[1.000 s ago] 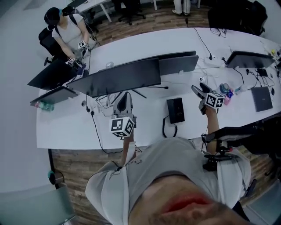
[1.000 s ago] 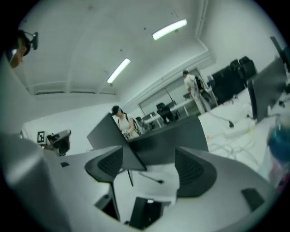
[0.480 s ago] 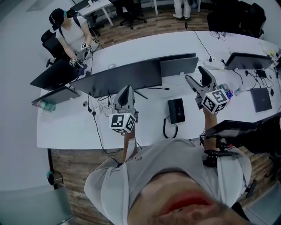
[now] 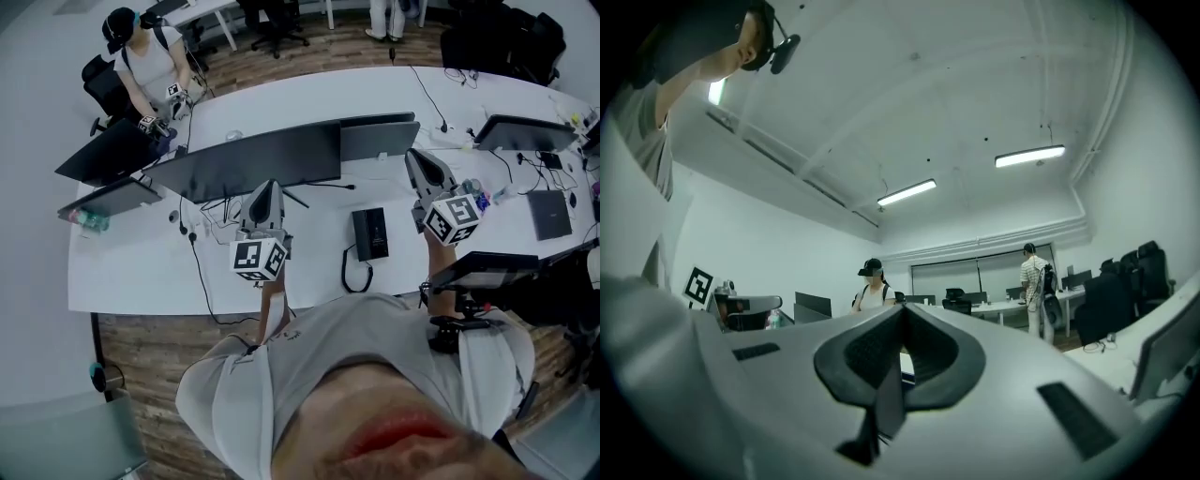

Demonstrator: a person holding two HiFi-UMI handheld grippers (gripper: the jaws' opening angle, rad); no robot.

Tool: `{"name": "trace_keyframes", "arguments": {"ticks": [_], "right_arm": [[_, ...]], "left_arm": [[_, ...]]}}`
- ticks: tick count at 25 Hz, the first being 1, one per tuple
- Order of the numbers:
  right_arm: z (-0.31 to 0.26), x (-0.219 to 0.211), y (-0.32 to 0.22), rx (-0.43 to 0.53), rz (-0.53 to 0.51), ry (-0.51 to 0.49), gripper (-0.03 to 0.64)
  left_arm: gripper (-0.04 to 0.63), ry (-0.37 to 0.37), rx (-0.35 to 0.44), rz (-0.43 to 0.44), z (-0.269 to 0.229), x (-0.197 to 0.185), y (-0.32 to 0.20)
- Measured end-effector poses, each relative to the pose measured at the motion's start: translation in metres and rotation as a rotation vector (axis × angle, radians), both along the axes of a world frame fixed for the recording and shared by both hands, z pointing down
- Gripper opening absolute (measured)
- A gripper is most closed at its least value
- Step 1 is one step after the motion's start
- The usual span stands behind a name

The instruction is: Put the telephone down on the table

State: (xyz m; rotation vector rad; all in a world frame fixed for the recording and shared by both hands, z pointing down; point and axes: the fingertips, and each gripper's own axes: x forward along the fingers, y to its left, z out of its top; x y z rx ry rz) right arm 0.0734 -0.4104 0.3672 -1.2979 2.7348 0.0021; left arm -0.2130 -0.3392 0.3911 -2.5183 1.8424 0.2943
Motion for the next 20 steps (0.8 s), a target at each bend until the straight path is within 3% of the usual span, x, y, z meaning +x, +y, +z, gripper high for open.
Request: {"name": "trace_keyframes", "arguments": {"ticks": [5,13,20], "right_arm": [[-0.006,-0.004,-0.004,-0.024,-0.001,-0.038,0.015],[-0.018,-0.019,-0.003,-0.013,-0.027,0.003,0.014],[-0.023,-0.037,-0.004,-0.010,-0.042,0.030,0.014]], "left_arm": [[0.009,0.006,0.006,0.008,-0.002,0.002,-0.006],[0.009,0.041,0.046,0.021,-0.009,0.006,-0.010],[0.009,0.051,0.030,0.048,0.000,-0.006,-0.008]]}}
